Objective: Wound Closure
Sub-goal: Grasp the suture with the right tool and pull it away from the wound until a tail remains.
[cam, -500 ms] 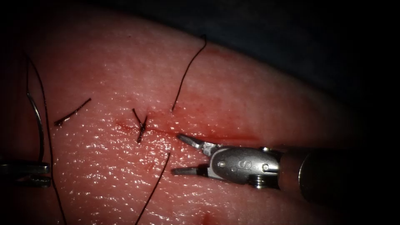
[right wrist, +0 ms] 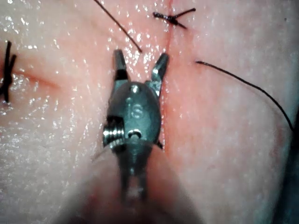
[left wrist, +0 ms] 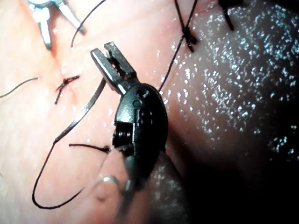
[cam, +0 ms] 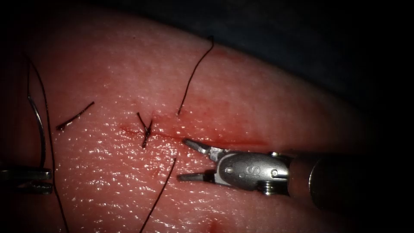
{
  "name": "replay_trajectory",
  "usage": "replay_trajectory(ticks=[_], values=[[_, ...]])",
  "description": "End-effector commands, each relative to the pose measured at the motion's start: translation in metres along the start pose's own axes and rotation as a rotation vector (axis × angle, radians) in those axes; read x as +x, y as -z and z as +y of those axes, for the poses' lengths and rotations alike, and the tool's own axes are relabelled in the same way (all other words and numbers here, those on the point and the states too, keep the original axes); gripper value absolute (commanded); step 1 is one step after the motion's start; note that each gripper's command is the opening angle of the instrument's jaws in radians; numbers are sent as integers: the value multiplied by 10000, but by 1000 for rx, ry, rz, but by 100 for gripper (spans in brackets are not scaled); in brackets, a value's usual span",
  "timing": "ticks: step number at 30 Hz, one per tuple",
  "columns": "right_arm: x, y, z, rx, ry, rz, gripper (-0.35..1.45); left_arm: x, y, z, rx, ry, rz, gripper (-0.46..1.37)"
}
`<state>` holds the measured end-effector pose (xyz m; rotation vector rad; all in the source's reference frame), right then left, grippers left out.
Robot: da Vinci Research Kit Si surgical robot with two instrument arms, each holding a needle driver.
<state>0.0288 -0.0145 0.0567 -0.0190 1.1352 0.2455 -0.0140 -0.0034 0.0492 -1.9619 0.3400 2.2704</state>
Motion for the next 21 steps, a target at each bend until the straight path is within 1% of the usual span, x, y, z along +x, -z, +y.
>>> replay_trajectory(ticks=[1, 21], values=[[0, -2, 0, 1, -1, 2, 85, 0, 0, 0, -3, 0, 0, -35], [3, -21, -5, 10, 4, 14, 85, 1, 0, 0, -3, 0, 0, -35]])
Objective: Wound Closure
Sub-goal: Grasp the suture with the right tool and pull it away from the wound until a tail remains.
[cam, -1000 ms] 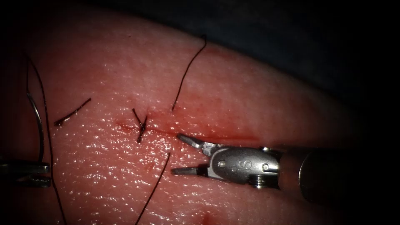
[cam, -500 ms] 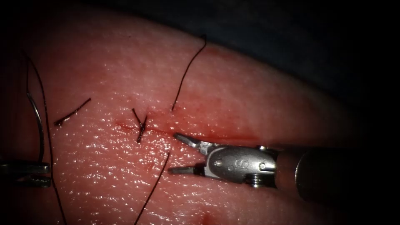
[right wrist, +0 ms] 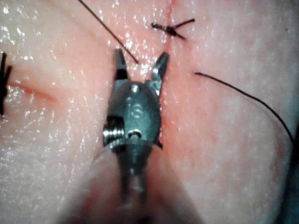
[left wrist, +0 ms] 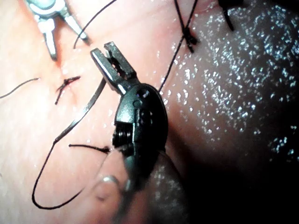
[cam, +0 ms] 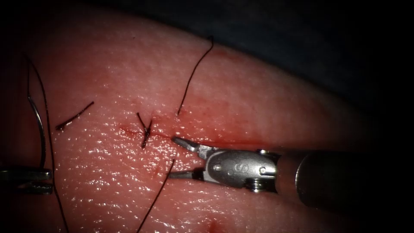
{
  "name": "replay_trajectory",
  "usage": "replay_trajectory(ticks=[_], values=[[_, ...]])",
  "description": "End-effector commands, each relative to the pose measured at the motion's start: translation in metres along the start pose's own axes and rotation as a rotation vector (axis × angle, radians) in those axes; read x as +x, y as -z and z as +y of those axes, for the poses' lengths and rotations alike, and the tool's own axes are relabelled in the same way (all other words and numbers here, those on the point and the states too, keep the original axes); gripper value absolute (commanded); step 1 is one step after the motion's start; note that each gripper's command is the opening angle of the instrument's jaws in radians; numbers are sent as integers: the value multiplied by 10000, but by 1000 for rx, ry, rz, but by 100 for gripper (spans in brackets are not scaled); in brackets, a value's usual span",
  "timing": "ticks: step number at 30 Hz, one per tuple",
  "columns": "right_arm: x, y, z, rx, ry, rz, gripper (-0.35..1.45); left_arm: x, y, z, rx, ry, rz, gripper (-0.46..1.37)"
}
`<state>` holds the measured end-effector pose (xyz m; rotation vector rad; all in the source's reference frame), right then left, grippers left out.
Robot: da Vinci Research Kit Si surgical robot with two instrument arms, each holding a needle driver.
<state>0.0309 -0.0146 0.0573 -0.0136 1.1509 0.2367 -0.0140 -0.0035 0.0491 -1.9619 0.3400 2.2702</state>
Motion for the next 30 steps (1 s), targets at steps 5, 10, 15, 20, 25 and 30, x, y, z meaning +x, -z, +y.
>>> replay_trajectory(ticks=[5, 10, 15, 20, 25, 30], values=[[-1, -3, -3, 2, 4, 2, 72, 1, 0, 0, -3, 0, 0, -35], [-3, -3, -5, 22, 8, 13, -26, 1, 0, 0, -3, 0, 0, -35], [-3, -4, -5, 31, 11, 11, -35, 1, 0, 0, -3, 0, 0, -35], [-5, -4, -6, 54, -55, 2, -35, 1, 0, 0, -3, 0, 0, -35], [-6, 0, -6, 55, -53, -9, -35, 2, 0, 0, -3, 1, 0, -35], [-5, 5, -11, 63, -51, -5, -35, 2, 0, 0, -3, 2, 0, -35]])
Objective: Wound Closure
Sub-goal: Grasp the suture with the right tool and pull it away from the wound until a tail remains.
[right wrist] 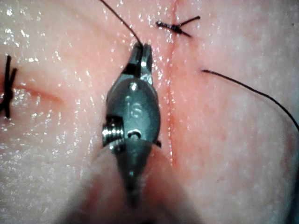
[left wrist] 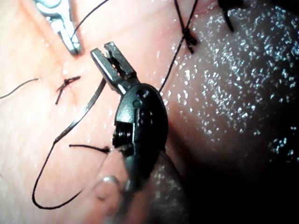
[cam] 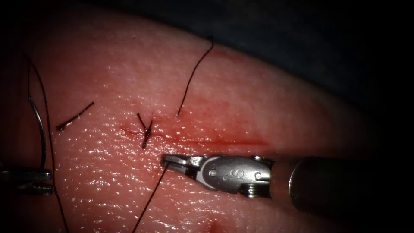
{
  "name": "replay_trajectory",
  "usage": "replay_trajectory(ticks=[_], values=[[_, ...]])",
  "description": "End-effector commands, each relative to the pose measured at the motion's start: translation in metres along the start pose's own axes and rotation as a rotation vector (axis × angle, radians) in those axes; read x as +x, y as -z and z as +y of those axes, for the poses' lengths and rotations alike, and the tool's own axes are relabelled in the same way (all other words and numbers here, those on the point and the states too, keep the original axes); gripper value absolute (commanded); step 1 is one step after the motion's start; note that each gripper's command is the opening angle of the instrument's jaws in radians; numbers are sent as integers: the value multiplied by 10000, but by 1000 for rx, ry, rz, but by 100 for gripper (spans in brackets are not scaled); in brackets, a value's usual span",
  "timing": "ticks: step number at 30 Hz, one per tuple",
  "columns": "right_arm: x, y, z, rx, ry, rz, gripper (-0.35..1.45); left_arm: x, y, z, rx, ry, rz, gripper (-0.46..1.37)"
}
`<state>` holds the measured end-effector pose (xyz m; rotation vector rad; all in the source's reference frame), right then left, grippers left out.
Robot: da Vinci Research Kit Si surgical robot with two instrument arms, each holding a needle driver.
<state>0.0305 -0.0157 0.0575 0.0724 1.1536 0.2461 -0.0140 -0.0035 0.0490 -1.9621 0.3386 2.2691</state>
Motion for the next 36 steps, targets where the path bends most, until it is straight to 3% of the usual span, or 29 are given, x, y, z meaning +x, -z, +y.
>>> replay_trajectory(ticks=[1, 6, 11, 14, 23, 32, 36], values=[[1, 1, -2, 3, 2, 2, -35, 0, 0, 0, -3, 0, 0, -35], [9, 9, -22, 54, 73, 0, -35, 0, 0, 0, -3, 0, 0, -35], [25, 19, -53, 92, 255, -4, -35, 0, 0, 0, -3, 0, 0, -35], [33, 26, -70, 127, 297, -5, -35, 0, 0, 0, -3, 0, 0, -35], [63, 50, -122, 227, 347, -3, -35, 0, 0, 0, -4, 0, 0, -35], [89, 68, -174, 302, 387, 47, -35, 0, 0, 0, -4, 0, 0, -35], [95, 73, -194, 352, 340, 72, -35, 0, 0, 0, -4, 0, 0, -35]])
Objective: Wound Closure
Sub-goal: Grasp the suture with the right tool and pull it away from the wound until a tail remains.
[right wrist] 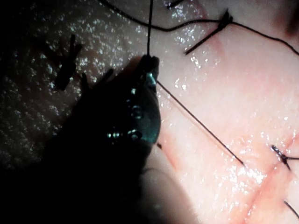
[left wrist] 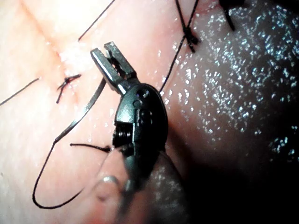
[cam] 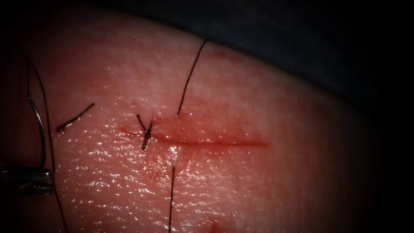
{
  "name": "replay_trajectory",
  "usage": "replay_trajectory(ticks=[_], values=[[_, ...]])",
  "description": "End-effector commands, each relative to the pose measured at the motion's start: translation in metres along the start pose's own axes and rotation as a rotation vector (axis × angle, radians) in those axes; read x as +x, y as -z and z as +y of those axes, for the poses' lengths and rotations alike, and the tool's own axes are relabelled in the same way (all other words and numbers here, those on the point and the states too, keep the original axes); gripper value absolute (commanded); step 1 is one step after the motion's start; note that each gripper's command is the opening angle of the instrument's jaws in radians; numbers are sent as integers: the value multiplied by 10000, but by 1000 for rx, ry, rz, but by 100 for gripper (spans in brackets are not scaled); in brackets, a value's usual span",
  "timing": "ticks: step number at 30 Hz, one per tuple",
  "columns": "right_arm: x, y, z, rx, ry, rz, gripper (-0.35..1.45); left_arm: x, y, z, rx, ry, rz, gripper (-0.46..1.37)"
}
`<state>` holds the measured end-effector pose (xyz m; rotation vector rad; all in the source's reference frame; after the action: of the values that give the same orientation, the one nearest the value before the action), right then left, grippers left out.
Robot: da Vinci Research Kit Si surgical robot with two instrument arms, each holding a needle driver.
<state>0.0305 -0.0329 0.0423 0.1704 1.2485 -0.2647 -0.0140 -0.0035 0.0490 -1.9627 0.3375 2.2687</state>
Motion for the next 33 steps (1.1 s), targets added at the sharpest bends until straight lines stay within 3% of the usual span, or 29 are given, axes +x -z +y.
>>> replay_trajectory(ticks=[1, 10, 15, 16, 17, 19, 20, 25, 33], values=[[1, -1, -4, 16, -18, 15, -35, 0, 0, 0, -3, 0, 0, -35], [12, -13, -31, 176, -85, 101, -35, 0, 0, 0, -4, 0, 0, -35], [5, -11, -24, 224, -123, 125, -35, 0, 0, 0, -4, 0, 0, -35], [3, -10, -19, 198, -125, 106, -23, 0, 0, 0, -4, 0, 0, -35], [2, -8, -16, 169, -124, 96, 7, 0, 0, 0, -4, 0, 0, -35], [-2, -3, -6, 67, -138, 80, 97, 0, 0, 0, -4, 0, 0, -35], [-4, 2, 3, -2, -163, 87, 124, 0, 0, 0, -4, 0, 0, -35], [-8, 30, 36, -132, -194, 126, 137, 0, 0, 0, -4, 0, 0, -35], [-24, 82, 69, -213, -191, 137, 144, 0, 3, -1, -7, 1, 3, -35]])
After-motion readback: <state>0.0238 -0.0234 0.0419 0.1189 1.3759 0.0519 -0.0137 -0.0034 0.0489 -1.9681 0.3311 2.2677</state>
